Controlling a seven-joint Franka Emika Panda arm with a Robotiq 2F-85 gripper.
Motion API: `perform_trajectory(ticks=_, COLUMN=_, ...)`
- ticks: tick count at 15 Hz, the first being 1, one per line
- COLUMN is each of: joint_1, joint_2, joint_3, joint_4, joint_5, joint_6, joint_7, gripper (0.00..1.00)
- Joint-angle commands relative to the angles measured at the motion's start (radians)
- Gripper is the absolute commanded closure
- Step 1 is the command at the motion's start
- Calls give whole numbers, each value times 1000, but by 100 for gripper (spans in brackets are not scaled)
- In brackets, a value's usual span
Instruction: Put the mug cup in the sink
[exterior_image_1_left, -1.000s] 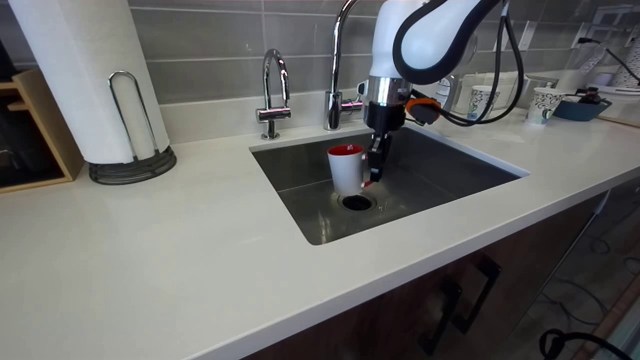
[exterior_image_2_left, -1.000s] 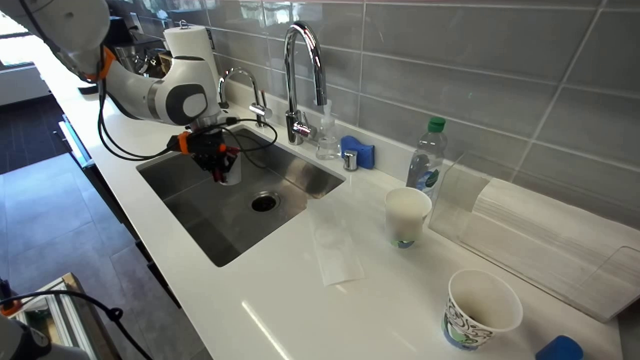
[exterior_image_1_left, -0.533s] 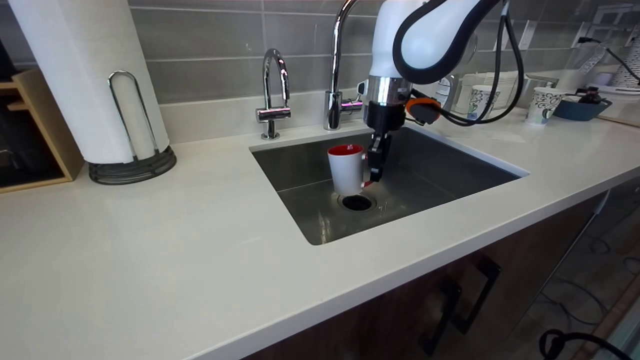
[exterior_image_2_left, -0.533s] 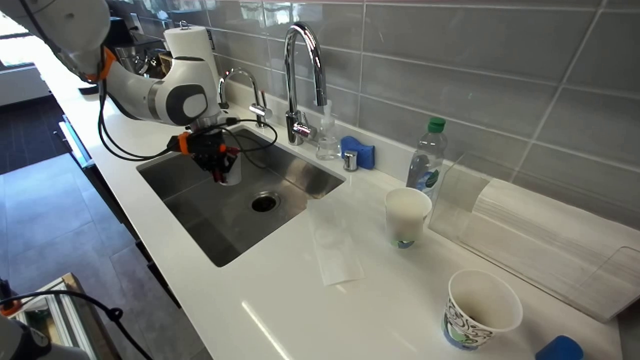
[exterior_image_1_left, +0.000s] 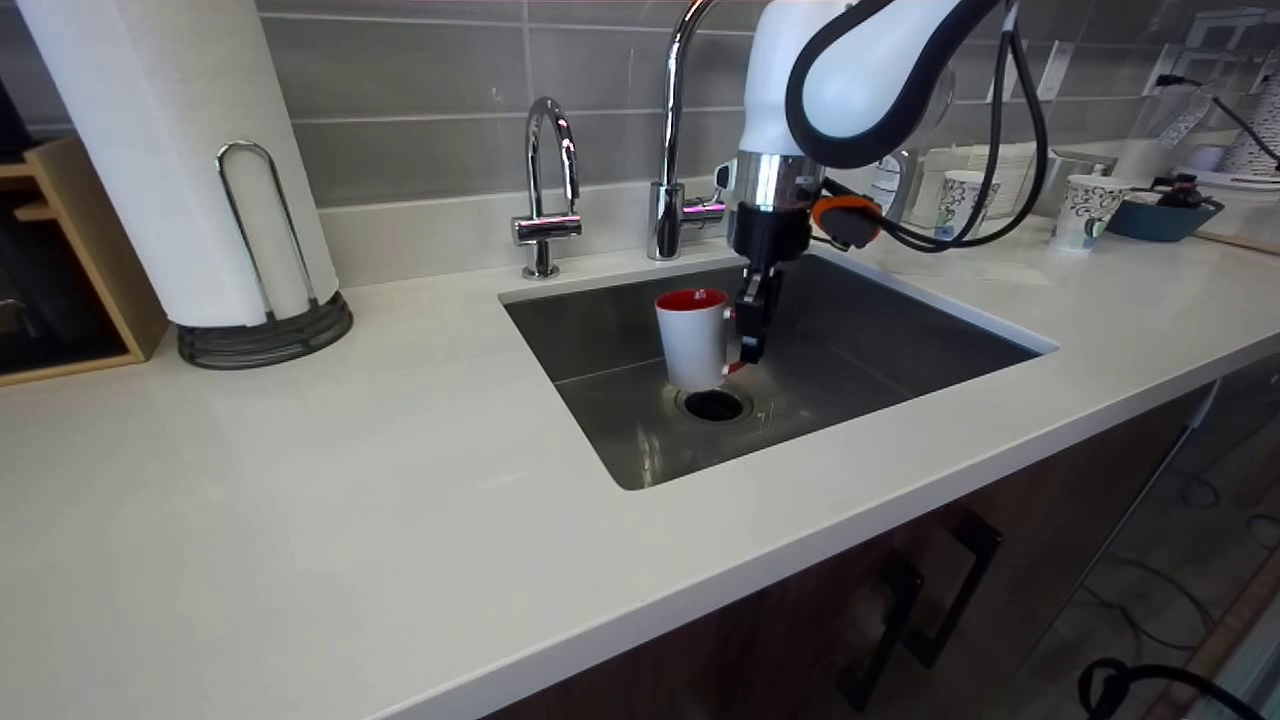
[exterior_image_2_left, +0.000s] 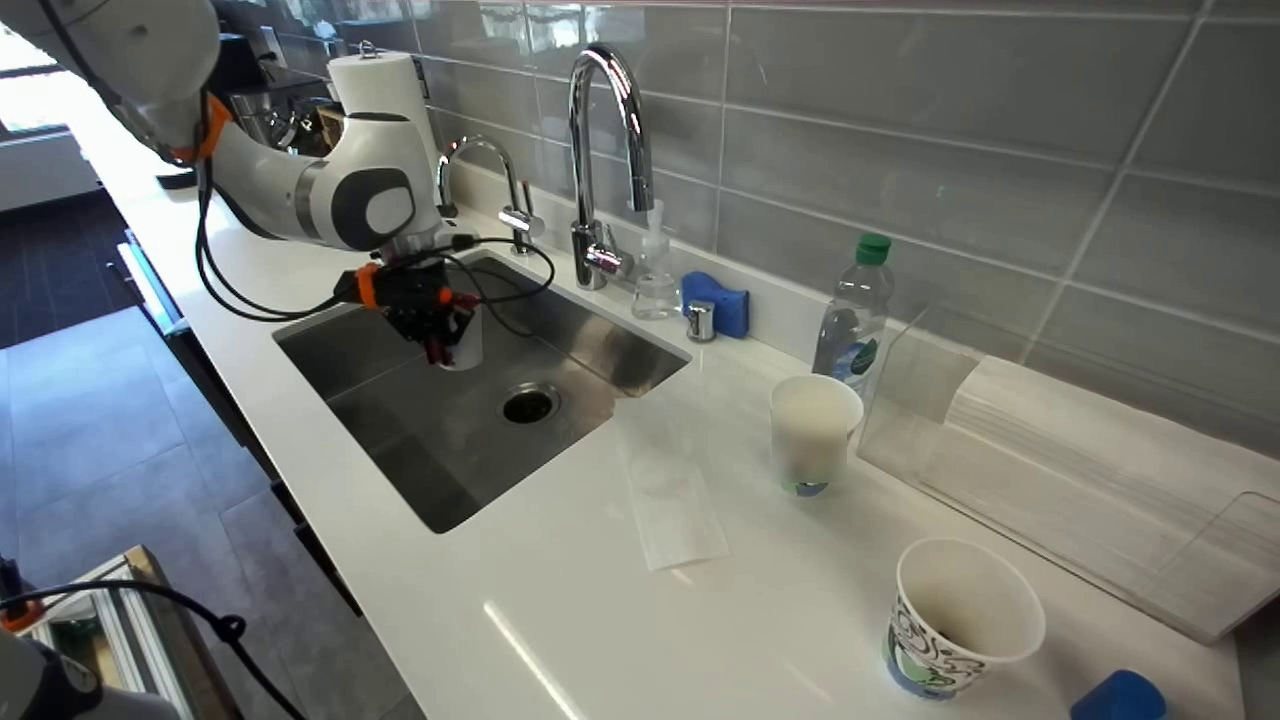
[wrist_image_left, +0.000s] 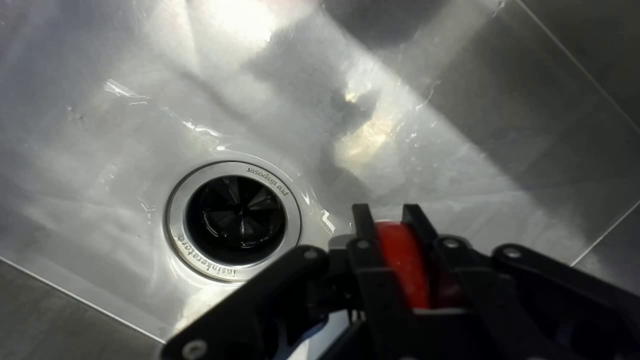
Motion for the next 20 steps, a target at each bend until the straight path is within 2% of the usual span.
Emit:
perform_trajectory(ticks=1, joint_1=2, joint_2=0, joint_3=-2, joint_4=1, joint_5=2, joint_6=-3, joint_7=-1, gripper=95)
perform_trajectory(ticks=6, joint_1=38, joint_2=95, joint_3=-9, joint_4=126, joint_5=-38, joint_6=-17, joint_7=14, gripper=95)
perform_trajectory(ticks=9, joint_1=42, joint_2=168, joint_3=5, joint_4=203, joint_5=-35, joint_6=-1, joint_7=-25, gripper=95)
perform_trajectory(ticks=13, joint_1=58, joint_2=262, joint_3=-18, joint_4=274, joint_5=-74, joint_6=64, joint_7=-39, gripper=95)
perform_trajectory(ticks=20, joint_1=53, joint_2=418, joint_3=6, joint_4=432, joint_5=-113, joint_6=164, joint_7=-113, gripper=95)
